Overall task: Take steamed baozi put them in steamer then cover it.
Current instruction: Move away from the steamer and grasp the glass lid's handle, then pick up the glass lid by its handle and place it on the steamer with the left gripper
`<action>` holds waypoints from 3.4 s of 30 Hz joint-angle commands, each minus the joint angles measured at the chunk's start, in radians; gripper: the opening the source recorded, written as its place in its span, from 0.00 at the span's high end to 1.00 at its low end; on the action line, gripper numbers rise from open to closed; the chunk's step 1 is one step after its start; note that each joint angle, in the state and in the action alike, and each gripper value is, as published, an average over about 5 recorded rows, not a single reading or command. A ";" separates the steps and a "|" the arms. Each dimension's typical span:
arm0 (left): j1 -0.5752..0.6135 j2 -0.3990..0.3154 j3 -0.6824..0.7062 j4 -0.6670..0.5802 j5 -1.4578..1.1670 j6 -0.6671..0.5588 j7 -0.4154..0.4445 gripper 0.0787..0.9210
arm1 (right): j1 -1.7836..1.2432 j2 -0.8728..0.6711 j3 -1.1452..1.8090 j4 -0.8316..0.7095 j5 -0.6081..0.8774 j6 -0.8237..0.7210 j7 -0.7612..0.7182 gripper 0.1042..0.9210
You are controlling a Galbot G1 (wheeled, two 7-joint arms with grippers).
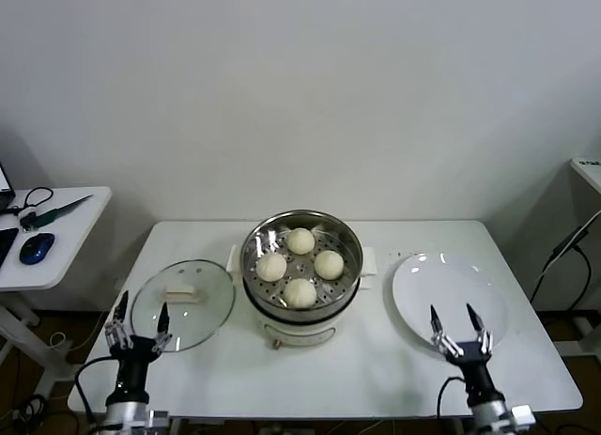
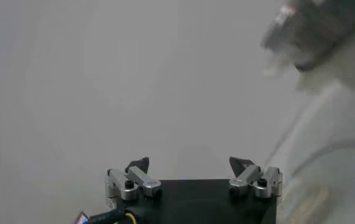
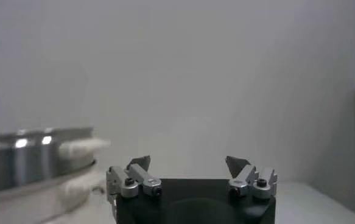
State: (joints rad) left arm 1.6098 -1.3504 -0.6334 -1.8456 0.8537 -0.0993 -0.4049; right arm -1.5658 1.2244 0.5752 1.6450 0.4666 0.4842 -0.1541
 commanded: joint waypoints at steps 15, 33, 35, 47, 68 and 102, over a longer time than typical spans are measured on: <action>-0.179 0.012 0.030 0.363 0.584 0.177 -0.088 0.12 | -0.186 0.071 -0.009 0.029 -0.077 0.055 0.042 0.12; -0.410 0.029 0.074 0.541 0.631 0.209 -0.042 0.12 | -0.244 0.076 0.015 0.083 -0.088 0.053 0.037 0.12; -0.431 0.032 0.078 0.568 0.634 0.207 -0.042 0.12 | -0.248 0.080 0.017 0.091 -0.088 0.051 0.036 0.12; -0.516 0.064 0.106 0.680 0.600 0.175 -0.053 0.35 | -0.248 0.092 0.026 0.101 -0.092 0.049 0.034 0.12; -0.499 0.098 0.119 0.675 0.507 0.092 -0.045 0.92 | -0.248 0.102 0.041 0.135 -0.094 0.030 0.040 0.12; -0.502 0.430 0.354 -0.249 0.059 0.719 0.538 0.92 | -0.221 0.120 0.030 0.143 -0.143 0.009 0.063 0.12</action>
State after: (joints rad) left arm 1.0740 -1.0067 -0.2443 -2.0012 1.0053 0.5760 0.1159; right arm -1.7983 1.3390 0.6041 1.7885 0.3279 0.4981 -0.0940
